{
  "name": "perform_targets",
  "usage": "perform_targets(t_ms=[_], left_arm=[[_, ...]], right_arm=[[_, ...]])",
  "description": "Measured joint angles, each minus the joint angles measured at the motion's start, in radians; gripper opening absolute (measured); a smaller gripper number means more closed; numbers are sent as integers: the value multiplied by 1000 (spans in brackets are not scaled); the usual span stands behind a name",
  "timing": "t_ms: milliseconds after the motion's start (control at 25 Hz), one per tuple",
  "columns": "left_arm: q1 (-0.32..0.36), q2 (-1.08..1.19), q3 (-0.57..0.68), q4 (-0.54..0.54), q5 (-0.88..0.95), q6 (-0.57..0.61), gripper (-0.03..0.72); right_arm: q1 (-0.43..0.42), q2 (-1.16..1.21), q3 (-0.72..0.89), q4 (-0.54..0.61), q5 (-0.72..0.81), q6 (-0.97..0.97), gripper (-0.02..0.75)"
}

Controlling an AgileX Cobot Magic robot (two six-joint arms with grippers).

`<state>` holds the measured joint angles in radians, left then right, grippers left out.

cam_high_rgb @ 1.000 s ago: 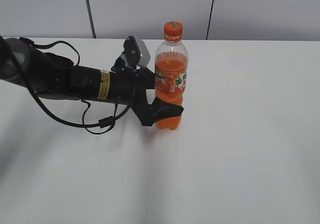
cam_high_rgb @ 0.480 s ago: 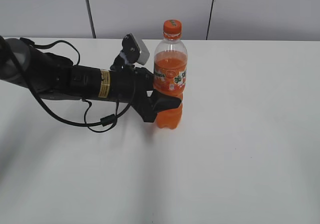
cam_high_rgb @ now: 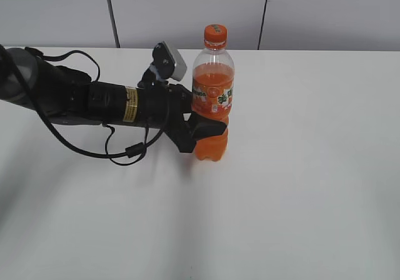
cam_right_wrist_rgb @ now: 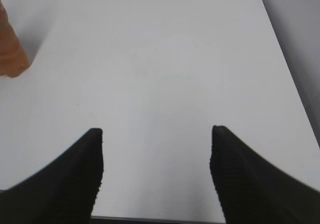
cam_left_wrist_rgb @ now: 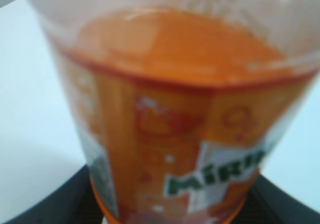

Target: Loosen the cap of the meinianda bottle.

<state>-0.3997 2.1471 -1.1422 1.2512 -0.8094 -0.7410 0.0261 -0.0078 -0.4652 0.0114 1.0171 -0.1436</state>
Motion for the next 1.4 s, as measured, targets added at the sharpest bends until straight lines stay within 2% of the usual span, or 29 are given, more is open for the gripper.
perform_targets(t_ms=[360, 880, 1400], left_arm=[[0, 0, 0, -1, 0, 0, 409], [0, 0, 0, -1, 0, 0, 409], [0, 0, 0, -1, -6, 0, 409]], right_arm=[[0, 242, -198, 0, 24, 1, 503], [0, 782, -577, 3, 188, 3, 503], [0, 1232, -792, 33, 199, 8, 480]])
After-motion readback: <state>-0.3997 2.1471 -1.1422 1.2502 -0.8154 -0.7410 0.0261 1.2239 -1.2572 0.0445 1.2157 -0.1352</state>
